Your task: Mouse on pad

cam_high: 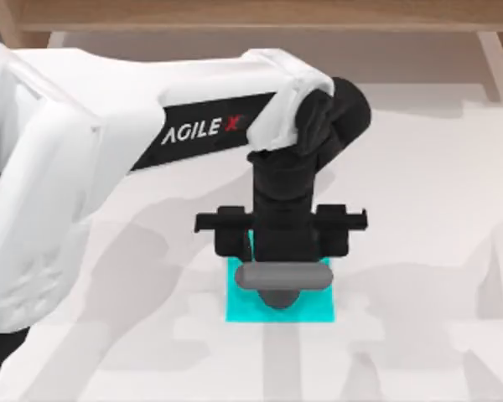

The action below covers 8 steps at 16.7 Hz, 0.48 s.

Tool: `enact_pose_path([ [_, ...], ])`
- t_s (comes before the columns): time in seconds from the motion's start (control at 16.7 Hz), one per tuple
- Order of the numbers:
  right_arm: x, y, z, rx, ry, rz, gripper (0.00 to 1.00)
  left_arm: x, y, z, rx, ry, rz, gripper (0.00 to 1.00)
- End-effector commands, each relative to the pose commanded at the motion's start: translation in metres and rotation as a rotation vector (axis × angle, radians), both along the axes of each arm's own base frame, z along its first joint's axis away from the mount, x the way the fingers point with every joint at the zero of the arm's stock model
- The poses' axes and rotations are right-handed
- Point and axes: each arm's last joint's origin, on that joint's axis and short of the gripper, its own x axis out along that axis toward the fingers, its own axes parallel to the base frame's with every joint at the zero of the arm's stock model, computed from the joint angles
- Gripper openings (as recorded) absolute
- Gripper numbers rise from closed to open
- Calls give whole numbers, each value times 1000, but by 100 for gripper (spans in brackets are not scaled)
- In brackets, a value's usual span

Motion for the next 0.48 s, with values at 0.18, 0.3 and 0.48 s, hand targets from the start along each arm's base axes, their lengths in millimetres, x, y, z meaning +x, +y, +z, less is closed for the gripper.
enact_pose_path([
  [0.18, 0, 0, 0, 0, 0, 0, 100, 0, 0, 0, 0, 0, 0, 100],
  [0.3, 0, 0, 0, 0, 0, 0, 100, 0, 0, 0, 0, 0, 0, 100],
  [0.48, 0, 0, 0, 0, 0, 0, 100, 0, 0, 0, 0, 0, 0, 100],
])
